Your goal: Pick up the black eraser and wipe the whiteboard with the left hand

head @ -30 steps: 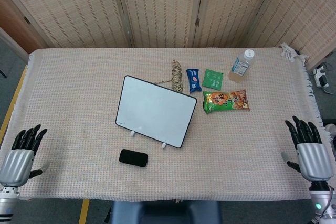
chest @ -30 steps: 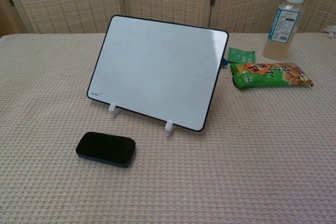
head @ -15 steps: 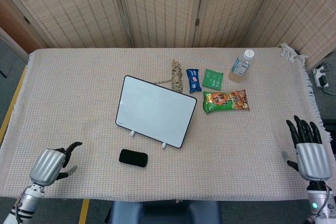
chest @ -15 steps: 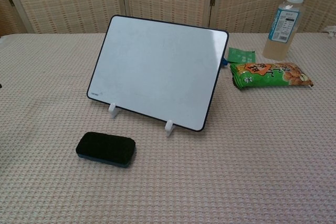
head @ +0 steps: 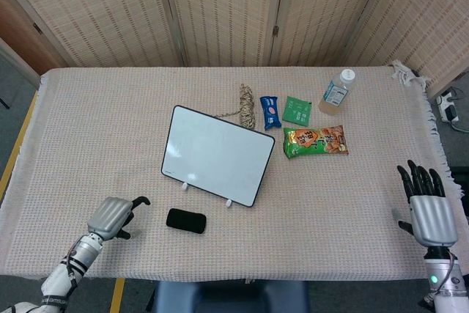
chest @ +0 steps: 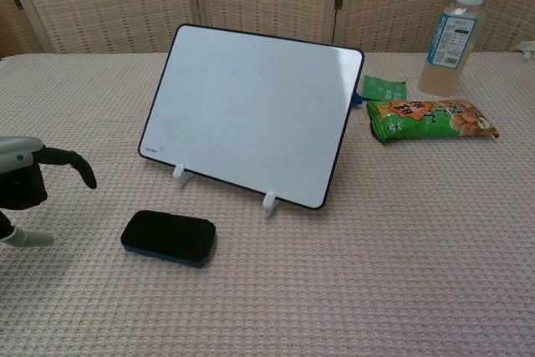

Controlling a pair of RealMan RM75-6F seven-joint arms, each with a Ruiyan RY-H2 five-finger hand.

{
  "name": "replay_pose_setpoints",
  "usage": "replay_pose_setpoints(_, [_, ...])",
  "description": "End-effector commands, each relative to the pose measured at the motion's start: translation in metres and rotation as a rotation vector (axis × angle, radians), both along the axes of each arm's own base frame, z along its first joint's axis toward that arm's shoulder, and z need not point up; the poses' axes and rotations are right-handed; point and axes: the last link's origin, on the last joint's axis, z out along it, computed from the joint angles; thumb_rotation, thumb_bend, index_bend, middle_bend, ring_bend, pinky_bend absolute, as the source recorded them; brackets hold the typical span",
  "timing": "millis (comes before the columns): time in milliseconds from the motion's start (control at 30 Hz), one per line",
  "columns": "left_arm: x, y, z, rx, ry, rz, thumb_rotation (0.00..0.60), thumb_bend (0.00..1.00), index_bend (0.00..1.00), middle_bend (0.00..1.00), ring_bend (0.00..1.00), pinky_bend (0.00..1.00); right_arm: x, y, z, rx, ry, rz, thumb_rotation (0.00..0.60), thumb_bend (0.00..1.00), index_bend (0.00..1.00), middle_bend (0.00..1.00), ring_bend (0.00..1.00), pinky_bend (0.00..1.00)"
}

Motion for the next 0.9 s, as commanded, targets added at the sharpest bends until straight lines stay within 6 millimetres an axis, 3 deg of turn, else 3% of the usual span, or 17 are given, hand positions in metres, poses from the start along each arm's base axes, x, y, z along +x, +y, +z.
replay_pose_setpoints(33, [0.021,0.009,-0.012,-0.068,-0.009,0.003,0.600,0.25,0.31,1.00,0.96,1.00,-0.001,-0.002,0.002,-0.003,-0.005,-0.006,0.600,0.31,0.00,0.00,0.00,0.00])
replay_pose_setpoints(367, [0.044,0.021,-0.032,-0.148,-0.008,-0.014,0.600,0.24,0.29,1.00,0.95,1.00,-0.003,-0.005,0.005,-0.003,-0.017,-0.021,0.600,0.31,0.00,0.00,0.00,0.00])
replay_pose_setpoints(667, [0.047,0.027,-0.044,-0.180,0.011,-0.009,0.600,0.25,0.31,1.00,0.95,1.00,-0.004,-0.005,0.006,-0.009,-0.021,-0.024,0.600,0.31,0.00,0.00,0.00,0.00])
replay_pose_setpoints(900, [0.047,0.032,-0.055,-0.204,0.021,-0.004,0.600,0.35,0.35,1.00,0.95,1.00,-0.004,-0.005,0.008,-0.015,-0.024,-0.026,0.600,0.31,0.00,0.00,0.00,0.00])
